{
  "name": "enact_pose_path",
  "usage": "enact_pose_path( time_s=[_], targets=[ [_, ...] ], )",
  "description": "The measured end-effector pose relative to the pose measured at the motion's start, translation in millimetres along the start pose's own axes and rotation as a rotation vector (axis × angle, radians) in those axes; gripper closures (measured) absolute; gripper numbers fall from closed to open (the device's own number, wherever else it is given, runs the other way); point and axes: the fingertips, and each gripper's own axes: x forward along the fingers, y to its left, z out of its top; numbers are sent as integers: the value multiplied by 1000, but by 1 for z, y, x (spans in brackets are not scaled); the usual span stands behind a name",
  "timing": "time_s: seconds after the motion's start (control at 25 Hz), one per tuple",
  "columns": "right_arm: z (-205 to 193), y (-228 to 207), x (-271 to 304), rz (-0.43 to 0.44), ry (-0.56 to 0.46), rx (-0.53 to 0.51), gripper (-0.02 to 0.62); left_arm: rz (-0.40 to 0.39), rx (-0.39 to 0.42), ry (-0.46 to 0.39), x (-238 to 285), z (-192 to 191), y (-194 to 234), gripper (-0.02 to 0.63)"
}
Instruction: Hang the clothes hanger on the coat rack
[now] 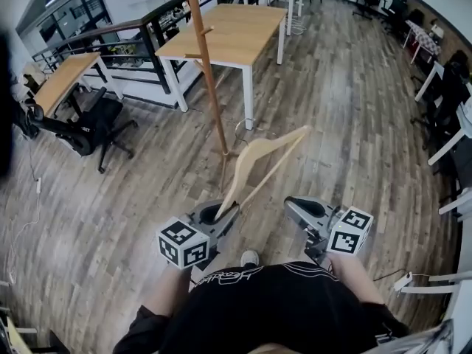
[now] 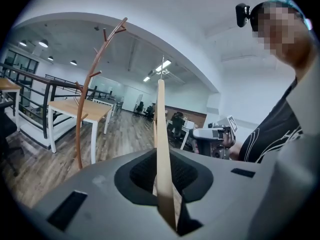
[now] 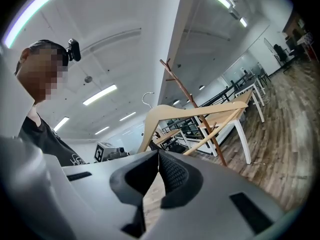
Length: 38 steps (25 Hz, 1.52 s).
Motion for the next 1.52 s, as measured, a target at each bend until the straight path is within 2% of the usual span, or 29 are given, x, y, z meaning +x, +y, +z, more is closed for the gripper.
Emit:
enact_pose_path(
  time_s=[0.28, 0.68, 0.88, 1.28, 1.52],
  targets=[
    [42, -19, 62, 23, 6, -65, 555, -1, 10, -27, 7, 39, 63, 583],
    [62, -58, 81, 44, -7, -47, 555, 35, 22, -52, 23, 75, 107, 583],
    [83, -100, 104, 67, 2, -26, 555, 57, 7, -52, 50, 92, 138, 583],
    [149, -206, 146, 131, 29, -9, 555, 128, -11, -73, 124, 150, 214, 583],
    [175, -242, 161, 189, 40, -12, 555, 196, -34, -78, 144, 174, 251, 583]
  ],
)
